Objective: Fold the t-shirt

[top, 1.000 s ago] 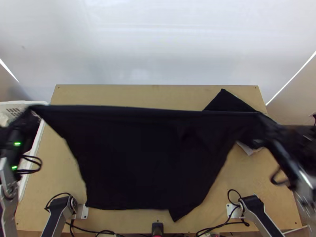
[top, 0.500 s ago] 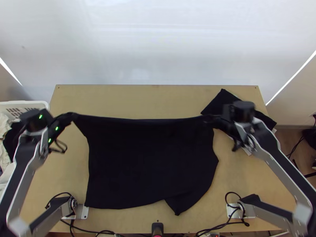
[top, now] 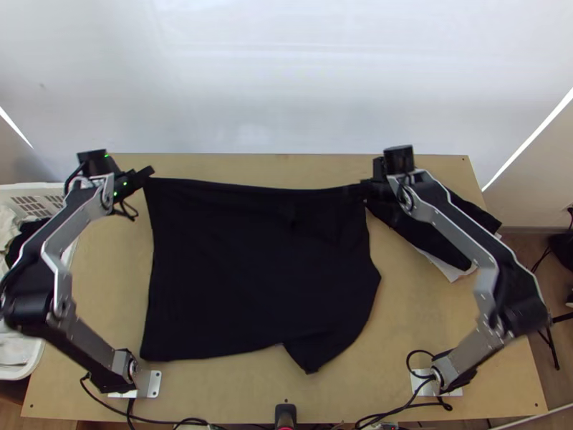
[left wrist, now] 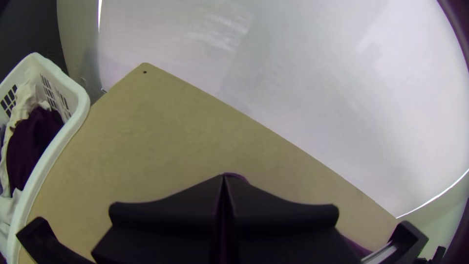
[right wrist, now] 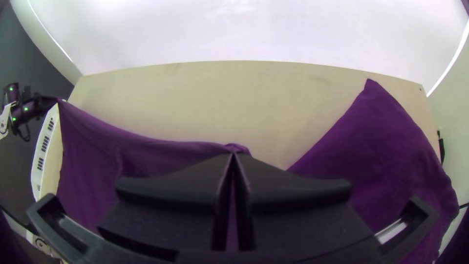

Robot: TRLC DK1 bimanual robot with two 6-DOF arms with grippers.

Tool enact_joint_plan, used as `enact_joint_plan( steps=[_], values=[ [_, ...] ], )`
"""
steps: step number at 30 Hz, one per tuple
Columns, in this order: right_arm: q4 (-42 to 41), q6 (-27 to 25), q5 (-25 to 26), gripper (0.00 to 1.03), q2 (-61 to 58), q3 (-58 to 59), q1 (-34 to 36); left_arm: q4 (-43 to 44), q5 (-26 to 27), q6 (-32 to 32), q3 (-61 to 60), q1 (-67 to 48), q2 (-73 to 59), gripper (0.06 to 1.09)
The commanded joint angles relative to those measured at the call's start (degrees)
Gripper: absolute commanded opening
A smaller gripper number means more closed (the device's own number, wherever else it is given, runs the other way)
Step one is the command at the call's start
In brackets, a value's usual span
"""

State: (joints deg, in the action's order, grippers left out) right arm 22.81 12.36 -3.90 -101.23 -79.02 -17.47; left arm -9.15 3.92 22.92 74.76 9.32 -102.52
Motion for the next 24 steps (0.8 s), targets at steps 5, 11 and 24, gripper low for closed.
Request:
enact_joint_plan(
  steps=[5,11,24],
  values=[
    [0.57,-0.06,0.03,0.03,-16.89,-14.49,0.86,-1.40,-1.64,0.29,12.25,-1.15,-15.25,0.09],
    [4.00,1.00,0.03,0.03,-23.05,-22.05,0.86,-2.89,-3.40,0.46,16.12,-0.88,-18.94,0.09],
    [8.22,2.84,0.03,0.03,-25.95,-30.14,2.53,-16.78,-5.42,1.96,30.71,-0.71,-23.87,0.09]
  ],
)
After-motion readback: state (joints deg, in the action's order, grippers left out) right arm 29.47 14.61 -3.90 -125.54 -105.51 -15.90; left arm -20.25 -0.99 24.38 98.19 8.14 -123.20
